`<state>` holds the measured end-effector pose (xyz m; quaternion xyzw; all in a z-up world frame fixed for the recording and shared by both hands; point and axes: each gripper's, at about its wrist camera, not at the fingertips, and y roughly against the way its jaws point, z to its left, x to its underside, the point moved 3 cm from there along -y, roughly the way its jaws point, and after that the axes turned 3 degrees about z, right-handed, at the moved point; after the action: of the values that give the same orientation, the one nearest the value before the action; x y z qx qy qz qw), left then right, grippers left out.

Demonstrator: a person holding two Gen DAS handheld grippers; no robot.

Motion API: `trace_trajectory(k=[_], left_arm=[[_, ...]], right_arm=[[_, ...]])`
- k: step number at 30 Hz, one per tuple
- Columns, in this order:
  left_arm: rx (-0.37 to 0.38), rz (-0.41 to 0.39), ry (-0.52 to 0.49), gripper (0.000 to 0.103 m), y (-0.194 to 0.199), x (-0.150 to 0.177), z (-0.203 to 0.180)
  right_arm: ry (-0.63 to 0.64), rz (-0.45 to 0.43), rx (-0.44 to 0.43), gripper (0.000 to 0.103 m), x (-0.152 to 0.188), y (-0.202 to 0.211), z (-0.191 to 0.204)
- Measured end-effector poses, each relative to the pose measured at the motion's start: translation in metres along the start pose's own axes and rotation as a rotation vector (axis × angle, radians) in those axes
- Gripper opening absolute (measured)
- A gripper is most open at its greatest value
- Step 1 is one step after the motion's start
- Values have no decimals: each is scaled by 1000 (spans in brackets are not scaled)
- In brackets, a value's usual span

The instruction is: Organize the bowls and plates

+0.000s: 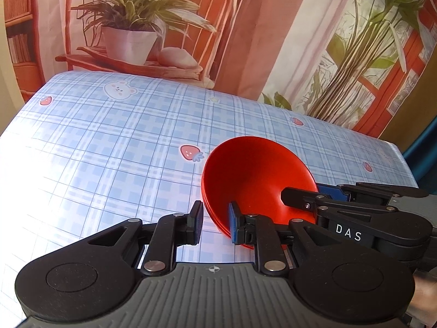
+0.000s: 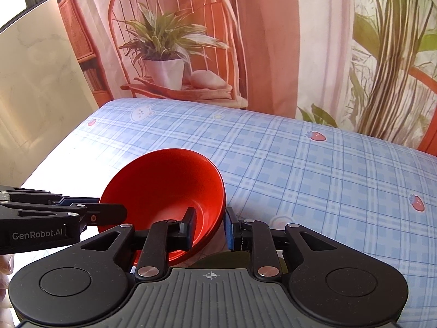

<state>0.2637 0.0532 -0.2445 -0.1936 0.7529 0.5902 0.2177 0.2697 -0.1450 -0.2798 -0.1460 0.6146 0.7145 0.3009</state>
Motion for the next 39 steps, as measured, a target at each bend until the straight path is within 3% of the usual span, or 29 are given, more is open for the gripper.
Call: trace_trajectory(k=[10, 39], left_arm=[[47, 14, 52, 26, -9, 1, 0], [-9, -49, 26, 26, 27, -5, -7]], right_arm=[[-1, -4, 0, 19, 0, -2, 0], [-5, -56, -19, 18, -6, 25, 13]])
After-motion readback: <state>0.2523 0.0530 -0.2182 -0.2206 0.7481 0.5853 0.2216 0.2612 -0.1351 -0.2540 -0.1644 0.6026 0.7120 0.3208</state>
